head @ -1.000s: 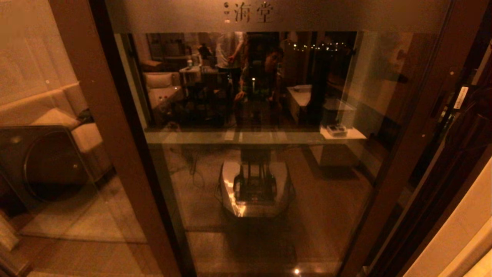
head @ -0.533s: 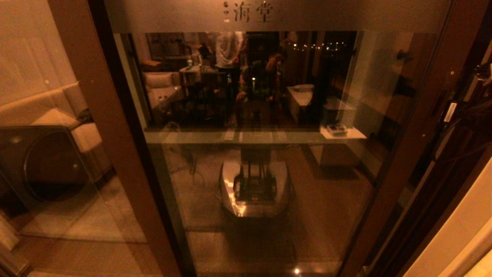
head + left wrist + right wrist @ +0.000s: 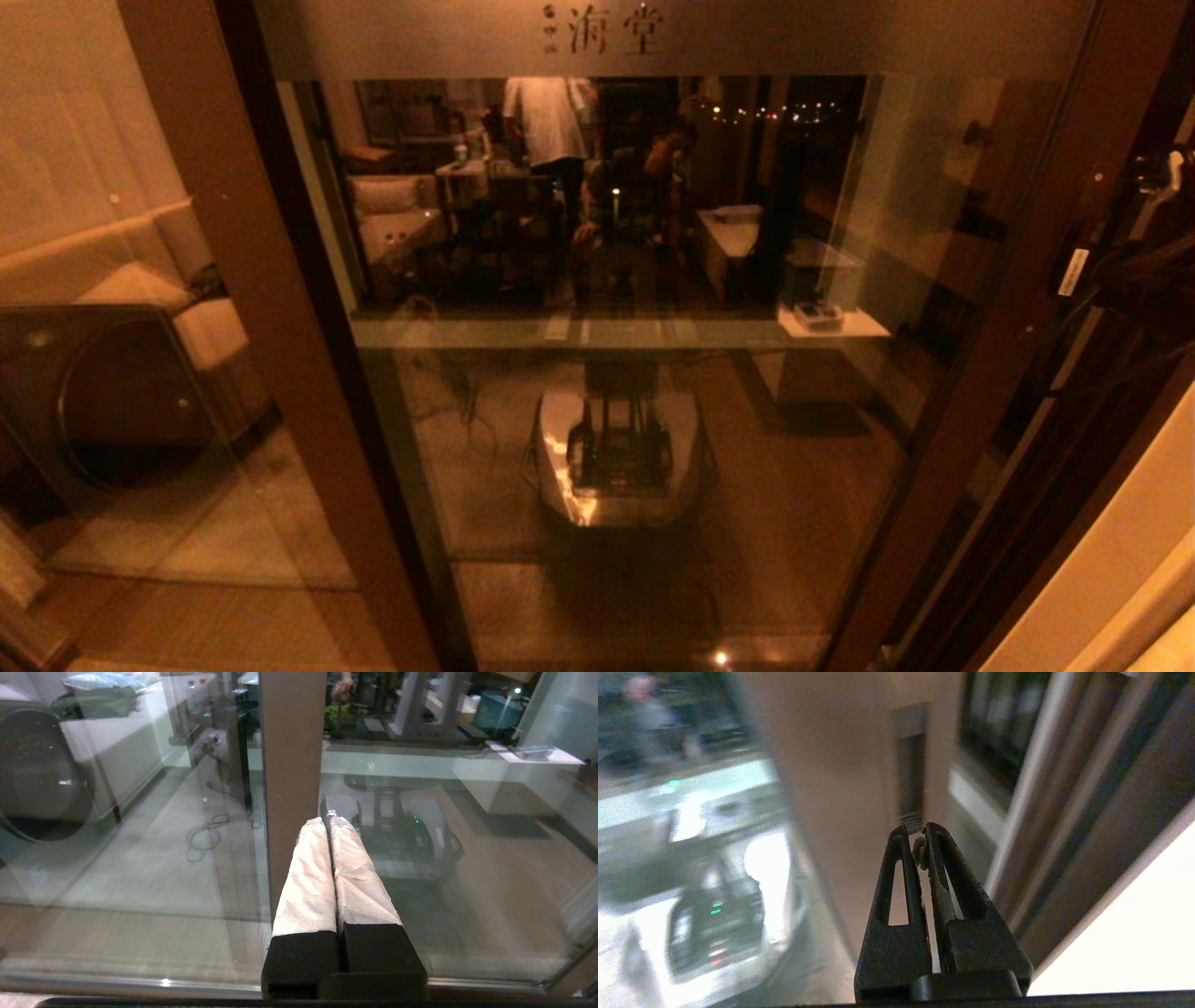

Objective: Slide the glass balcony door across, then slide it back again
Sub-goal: Close the slid door

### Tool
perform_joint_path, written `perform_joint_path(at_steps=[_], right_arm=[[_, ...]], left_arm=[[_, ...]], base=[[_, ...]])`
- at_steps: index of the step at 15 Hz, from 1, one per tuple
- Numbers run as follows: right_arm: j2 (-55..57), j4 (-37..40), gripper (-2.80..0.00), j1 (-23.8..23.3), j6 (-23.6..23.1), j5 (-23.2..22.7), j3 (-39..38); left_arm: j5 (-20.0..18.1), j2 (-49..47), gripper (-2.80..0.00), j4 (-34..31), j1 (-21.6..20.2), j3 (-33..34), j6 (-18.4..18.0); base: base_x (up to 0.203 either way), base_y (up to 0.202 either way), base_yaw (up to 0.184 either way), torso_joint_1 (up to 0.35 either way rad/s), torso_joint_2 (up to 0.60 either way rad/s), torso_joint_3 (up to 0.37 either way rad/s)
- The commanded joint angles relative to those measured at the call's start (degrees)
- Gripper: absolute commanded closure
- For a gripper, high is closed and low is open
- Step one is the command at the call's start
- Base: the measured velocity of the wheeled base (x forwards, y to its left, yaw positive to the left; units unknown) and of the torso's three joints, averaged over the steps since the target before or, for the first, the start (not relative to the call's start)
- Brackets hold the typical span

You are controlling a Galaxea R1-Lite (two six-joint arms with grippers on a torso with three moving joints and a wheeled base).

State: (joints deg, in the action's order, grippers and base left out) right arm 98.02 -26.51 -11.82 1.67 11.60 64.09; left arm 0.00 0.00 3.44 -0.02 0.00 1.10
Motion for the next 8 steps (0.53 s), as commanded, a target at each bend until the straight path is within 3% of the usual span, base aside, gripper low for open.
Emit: perform_joint_path(at_steps=[1, 4, 8], right_arm=[[1.9, 1.2, 0.00, 0.1, 0.0, 2.2, 2.2], [0.4, 8.5, 0.00, 0.2, 1.3, 2.5, 5.1], [-0.5, 18.1, 0.00, 1.5, 6.9, 1.7, 11.0]], left_arm=[[0.0, 0.0, 0.00, 0.0, 0.0, 1.2, 0.0], [0.0, 0.0, 0.00, 0.0, 0.0, 1.2, 0.0], [0.0, 0.0, 0.00, 0.0, 0.0, 1.2, 0.0]], base=[[0.000, 0.000, 0.000, 0.000, 0.00, 0.000], [0.000, 0.000, 0.000, 0.000, 0.00, 0.000], [0.000, 0.000, 0.000, 0.000, 0.00, 0.000]])
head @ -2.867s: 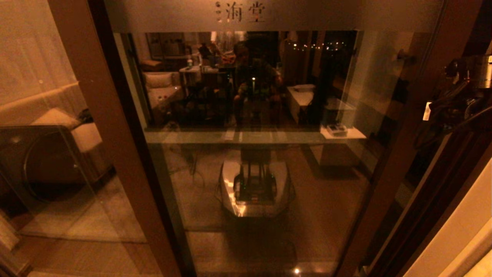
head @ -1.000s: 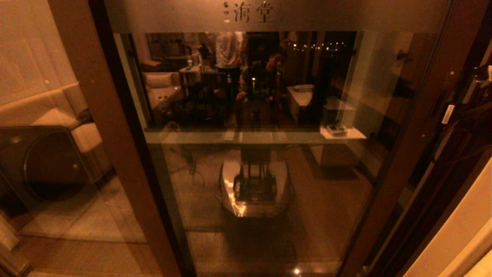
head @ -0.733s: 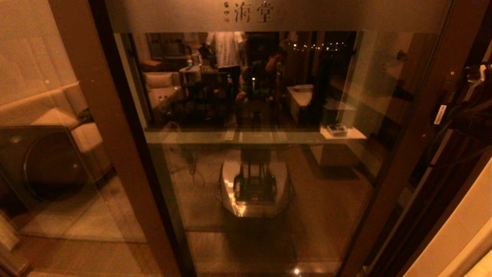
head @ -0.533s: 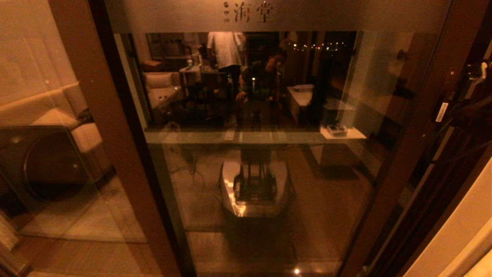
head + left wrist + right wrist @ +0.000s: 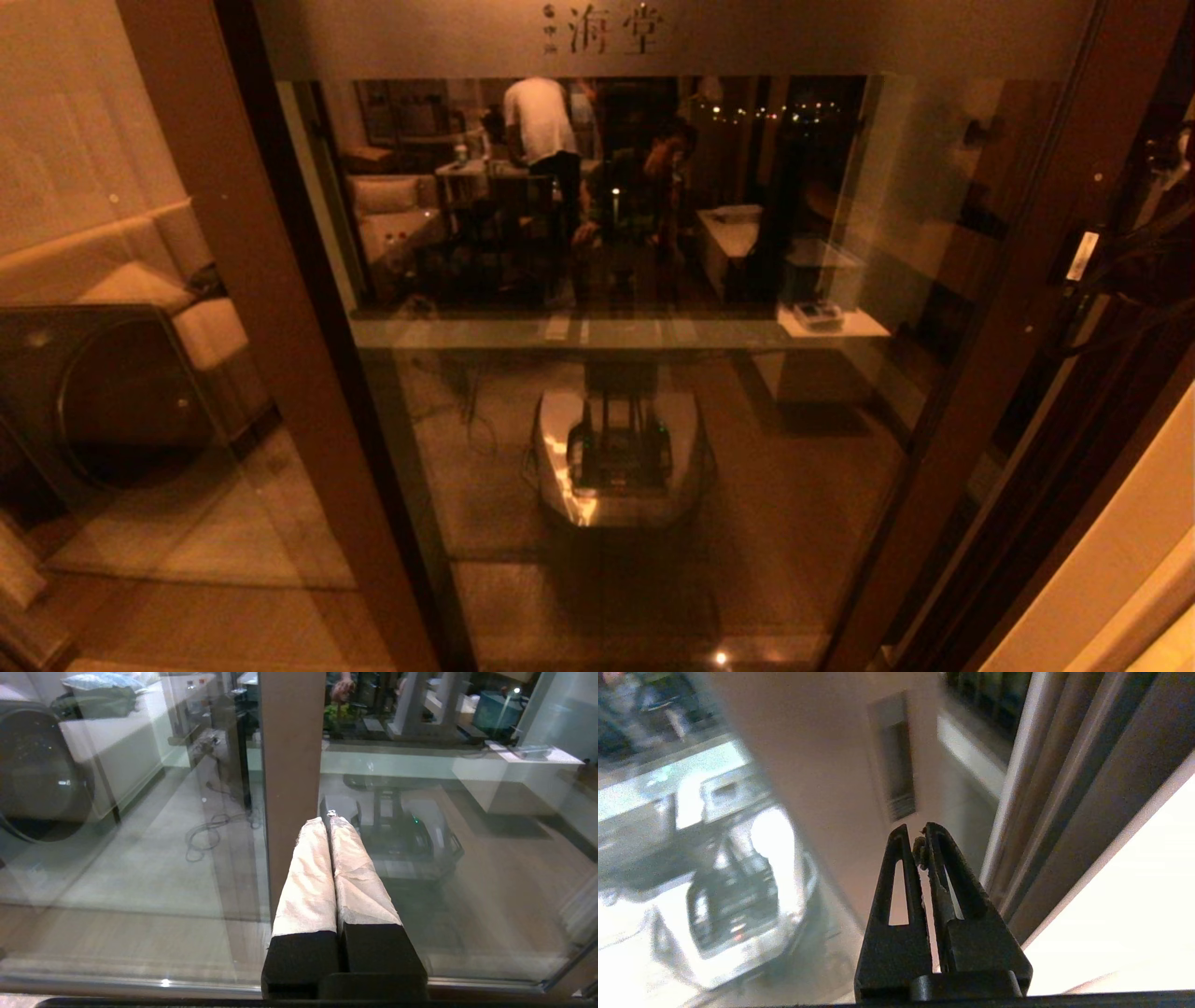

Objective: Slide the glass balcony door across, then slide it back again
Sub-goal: Close the slid door

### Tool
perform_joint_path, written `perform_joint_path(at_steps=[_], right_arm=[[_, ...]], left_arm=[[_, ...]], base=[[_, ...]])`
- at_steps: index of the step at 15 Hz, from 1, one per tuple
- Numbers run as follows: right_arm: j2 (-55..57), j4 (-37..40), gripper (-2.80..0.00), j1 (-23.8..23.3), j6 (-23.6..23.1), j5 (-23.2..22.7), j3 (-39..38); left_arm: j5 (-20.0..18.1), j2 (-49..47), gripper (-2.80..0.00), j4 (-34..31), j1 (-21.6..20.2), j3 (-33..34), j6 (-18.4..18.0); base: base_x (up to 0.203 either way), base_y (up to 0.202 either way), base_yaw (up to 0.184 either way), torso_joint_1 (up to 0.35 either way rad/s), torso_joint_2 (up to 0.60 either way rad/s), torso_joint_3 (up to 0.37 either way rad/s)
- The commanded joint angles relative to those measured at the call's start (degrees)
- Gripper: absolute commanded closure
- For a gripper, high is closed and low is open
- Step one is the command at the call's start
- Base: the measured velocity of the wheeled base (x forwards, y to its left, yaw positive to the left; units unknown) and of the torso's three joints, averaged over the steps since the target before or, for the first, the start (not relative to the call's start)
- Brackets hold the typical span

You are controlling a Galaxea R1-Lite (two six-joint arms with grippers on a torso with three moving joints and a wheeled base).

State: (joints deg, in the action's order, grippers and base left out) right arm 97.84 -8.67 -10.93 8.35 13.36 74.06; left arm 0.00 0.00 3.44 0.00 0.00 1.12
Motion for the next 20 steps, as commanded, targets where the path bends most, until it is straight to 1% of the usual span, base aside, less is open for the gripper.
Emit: perform_joint_path(at_steps=[1, 3, 4, 6, 8, 12, 14, 20], right_arm=[[0.2, 0.3, 0.00, 1.4, 0.3, -0.1, 1.0], [1.1, 0.4, 0.00, 3.1, 1.4, -0.3, 1.1], [1.8, 0.4, 0.00, 3.5, 2.4, -0.6, 1.4], [3.4, 0.2, 0.00, 3.5, 2.5, -0.8, 1.6], [5.1, 0.1, 0.00, 2.9, 2.7, -0.6, 2.6], [7.3, -0.3, 0.00, 0.3, 3.0, -0.5, 4.5], [7.8, -1.7, 0.00, 0.0, 3.8, -0.5, 4.7], [8.8, -2.2, 0.00, -0.1, 3.7, -0.1, 4.7]], left_arm=[[0.0, 0.0, 0.00, 0.0, -0.1, 1.2, 0.0], [0.0, 0.0, 0.00, 0.1, 0.0, 1.2, 0.0], [0.0, 0.0, 0.00, 0.1, 0.0, 1.2, 0.0], [0.0, 0.0, 0.00, 0.0, 0.0, 1.2, 0.0], [0.0, 0.0, 0.00, 0.0, 0.0, 1.2, 0.0], [0.1, 0.0, 0.00, 0.0, -0.1, 1.2, 0.0], [0.0, 0.0, 0.00, 0.0, 0.0, 1.2, 0.0], [0.0, 0.0, 0.00, 0.0, 0.0, 1.2, 0.0]], base=[[0.000, 0.000, 0.000, 0.000, 0.00, 0.000], [0.000, 0.000, 0.000, 0.000, 0.00, 0.000], [0.000, 0.000, 0.000, 0.000, 0.00, 0.000], [0.000, 0.000, 0.000, 0.000, 0.00, 0.000], [0.000, 0.000, 0.000, 0.000, 0.00, 0.000], [0.000, 0.000, 0.000, 0.000, 0.00, 0.000], [0.000, 0.000, 0.000, 0.000, 0.00, 0.000], [0.000, 0.000, 0.000, 0.000, 0.00, 0.000]])
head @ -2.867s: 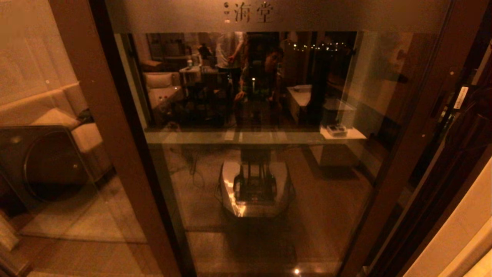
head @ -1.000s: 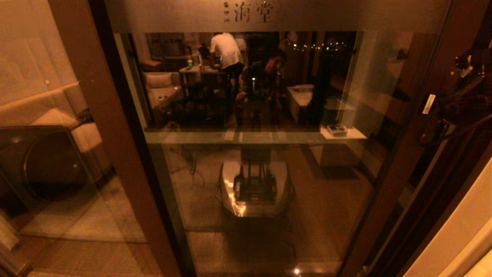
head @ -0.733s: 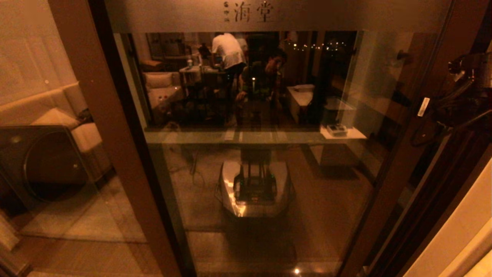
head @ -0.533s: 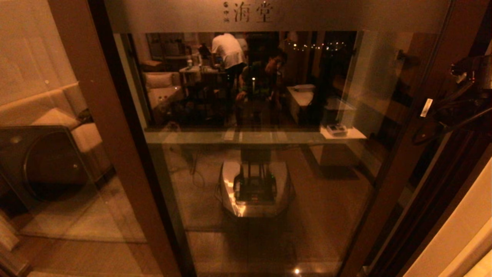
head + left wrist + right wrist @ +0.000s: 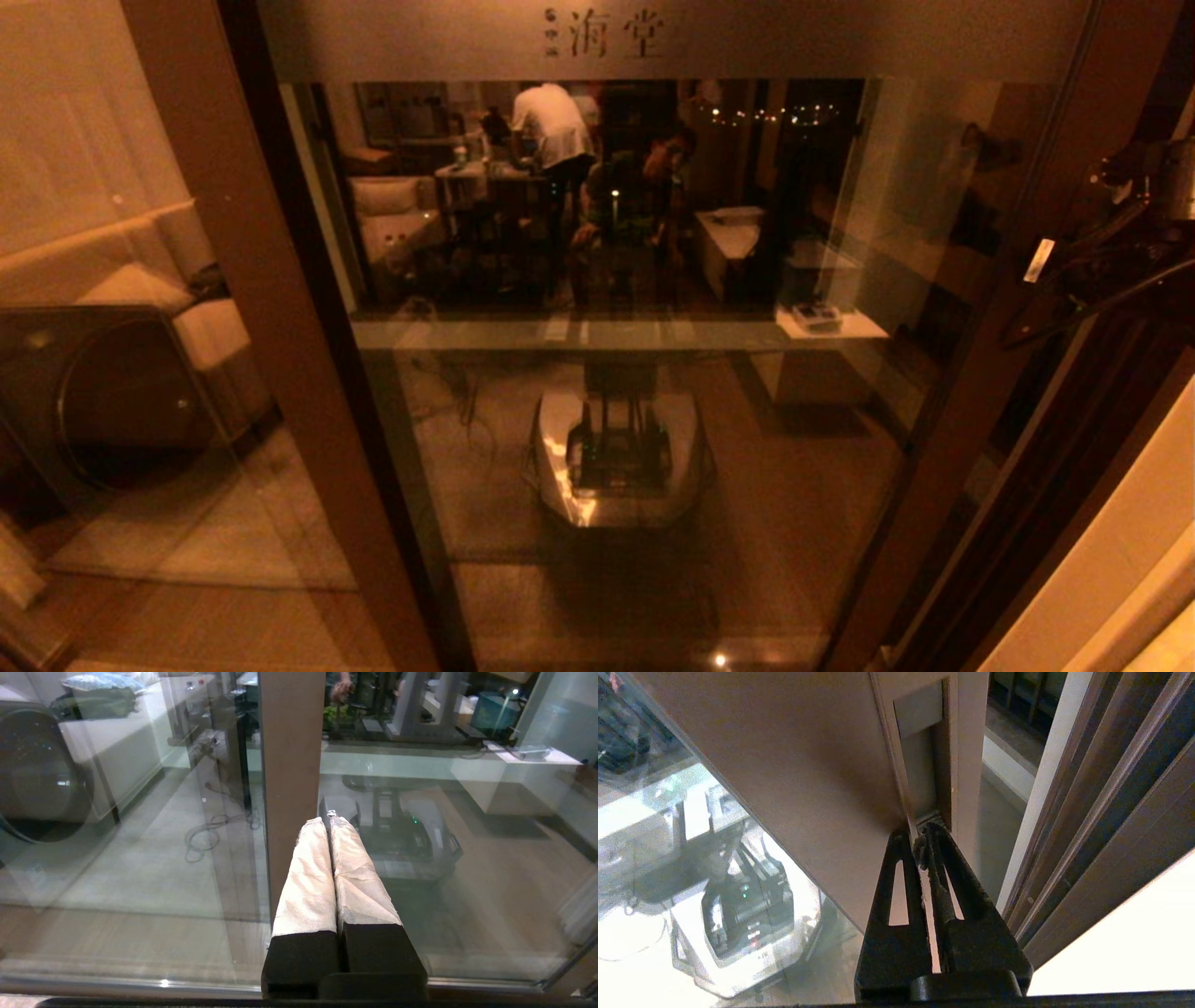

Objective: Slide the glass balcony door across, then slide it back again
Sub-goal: Close the slid door

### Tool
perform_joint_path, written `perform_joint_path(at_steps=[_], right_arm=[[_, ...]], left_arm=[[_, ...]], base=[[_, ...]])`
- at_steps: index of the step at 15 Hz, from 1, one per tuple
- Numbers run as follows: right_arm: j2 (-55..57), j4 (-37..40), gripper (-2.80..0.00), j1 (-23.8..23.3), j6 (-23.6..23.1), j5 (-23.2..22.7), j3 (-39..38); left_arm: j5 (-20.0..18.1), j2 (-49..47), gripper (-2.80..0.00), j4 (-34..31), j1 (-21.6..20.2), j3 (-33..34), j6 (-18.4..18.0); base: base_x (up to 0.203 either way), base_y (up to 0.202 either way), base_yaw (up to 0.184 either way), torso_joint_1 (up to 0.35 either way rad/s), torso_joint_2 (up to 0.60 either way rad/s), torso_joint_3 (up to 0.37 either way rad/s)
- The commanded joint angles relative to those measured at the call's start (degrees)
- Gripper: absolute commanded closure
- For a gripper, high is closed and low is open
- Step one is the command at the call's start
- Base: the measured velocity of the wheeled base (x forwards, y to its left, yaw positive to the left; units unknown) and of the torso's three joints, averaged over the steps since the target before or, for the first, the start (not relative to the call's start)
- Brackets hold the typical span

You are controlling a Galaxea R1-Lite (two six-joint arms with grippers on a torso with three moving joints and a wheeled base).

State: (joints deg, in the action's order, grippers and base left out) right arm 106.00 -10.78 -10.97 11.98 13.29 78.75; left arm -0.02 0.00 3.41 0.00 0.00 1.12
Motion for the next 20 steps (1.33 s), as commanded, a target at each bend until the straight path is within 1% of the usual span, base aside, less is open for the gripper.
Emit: perform_joint_path(at_steps=[1, 4, 17, 20], right_arm=[[1.6, -0.5, 0.00, -0.1, 0.1, 0.2, 0.1], [4.0, -5.3, 0.00, -0.9, -0.1, 2.4, 0.2], [3.3, -5.5, 0.00, -2.7, -0.2, 2.4, 0.0], [3.0, -5.7, 0.00, -3.9, -0.4, 2.3, -0.2]], left_arm=[[0.0, 0.0, 0.00, 0.0, 0.0, 1.2, 0.0], [0.0, 0.0, 0.00, 0.1, 0.0, 1.2, 0.0], [0.0, 0.0, 0.00, 0.1, 0.0, 1.2, 0.0], [0.0, 0.0, 0.00, 0.0, 0.0, 1.2, 0.0]], base=[[0.000, 0.000, 0.000, 0.000, 0.00, 0.000], [0.000, 0.000, 0.000, 0.000, 0.00, 0.000], [0.000, 0.000, 0.000, 0.000, 0.00, 0.000], [0.000, 0.000, 0.000, 0.000, 0.00, 0.000]])
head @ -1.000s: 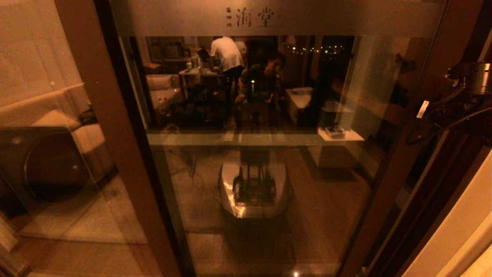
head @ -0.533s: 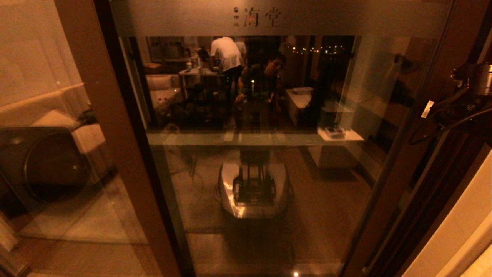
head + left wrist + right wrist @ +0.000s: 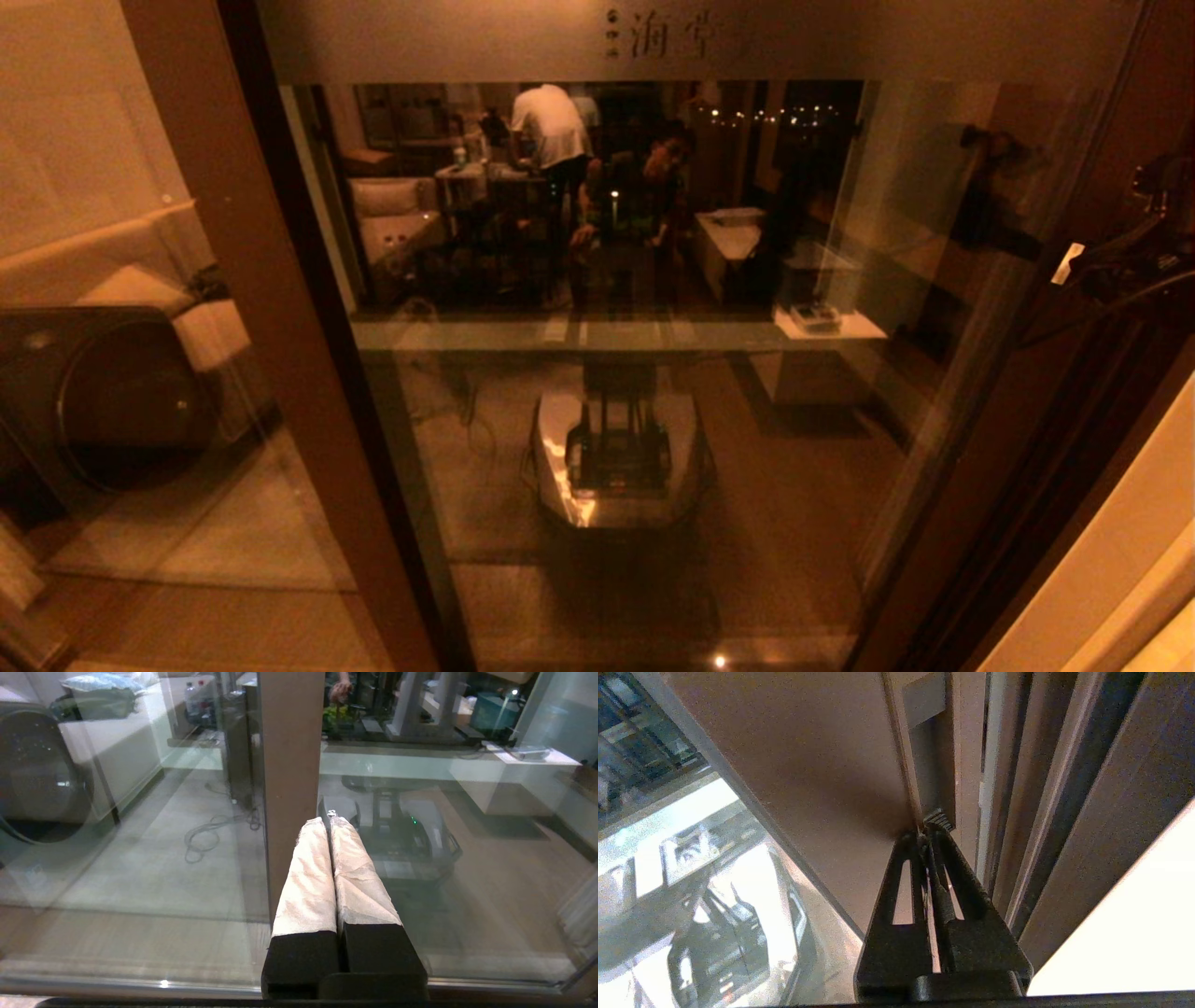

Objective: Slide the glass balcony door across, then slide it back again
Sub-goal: Close the slid door

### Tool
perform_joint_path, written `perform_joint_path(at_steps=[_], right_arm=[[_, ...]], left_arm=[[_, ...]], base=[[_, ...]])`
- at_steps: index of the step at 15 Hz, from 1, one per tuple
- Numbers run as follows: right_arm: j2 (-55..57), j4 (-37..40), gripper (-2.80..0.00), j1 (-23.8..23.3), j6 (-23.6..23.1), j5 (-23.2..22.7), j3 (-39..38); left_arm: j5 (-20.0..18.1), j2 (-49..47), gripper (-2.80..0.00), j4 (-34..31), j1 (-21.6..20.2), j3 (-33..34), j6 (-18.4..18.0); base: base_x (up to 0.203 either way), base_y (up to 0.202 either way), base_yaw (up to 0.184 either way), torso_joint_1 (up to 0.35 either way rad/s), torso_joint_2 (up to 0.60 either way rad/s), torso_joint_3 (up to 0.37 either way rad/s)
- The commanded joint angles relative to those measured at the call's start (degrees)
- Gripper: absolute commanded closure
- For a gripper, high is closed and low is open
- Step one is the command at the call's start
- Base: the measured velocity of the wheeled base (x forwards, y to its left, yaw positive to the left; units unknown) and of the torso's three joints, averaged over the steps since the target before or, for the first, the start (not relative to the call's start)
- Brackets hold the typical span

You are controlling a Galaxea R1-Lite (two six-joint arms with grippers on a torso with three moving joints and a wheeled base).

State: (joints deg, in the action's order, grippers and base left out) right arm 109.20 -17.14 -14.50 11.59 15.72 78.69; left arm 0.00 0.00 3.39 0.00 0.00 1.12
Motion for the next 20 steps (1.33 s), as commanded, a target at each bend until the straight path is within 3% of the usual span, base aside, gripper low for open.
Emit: perform_joint_path(at_steps=[1, 20], right_arm=[[-0.2, 0.5, 0.00, -0.7, 0.0, -0.2, 0.0], [2.2, -0.4, 0.00, -3.9, -0.1, -0.5, 2.1]], left_arm=[[0.0, 0.0, 0.00, 0.0, 0.0, 1.2, 0.0], [0.0, 0.0, 0.00, 0.1, 0.0, 1.2, 0.0]], base=[[0.000, 0.000, 0.000, 0.000, 0.00, 0.000], [0.000, 0.000, 0.000, 0.000, 0.00, 0.000]])
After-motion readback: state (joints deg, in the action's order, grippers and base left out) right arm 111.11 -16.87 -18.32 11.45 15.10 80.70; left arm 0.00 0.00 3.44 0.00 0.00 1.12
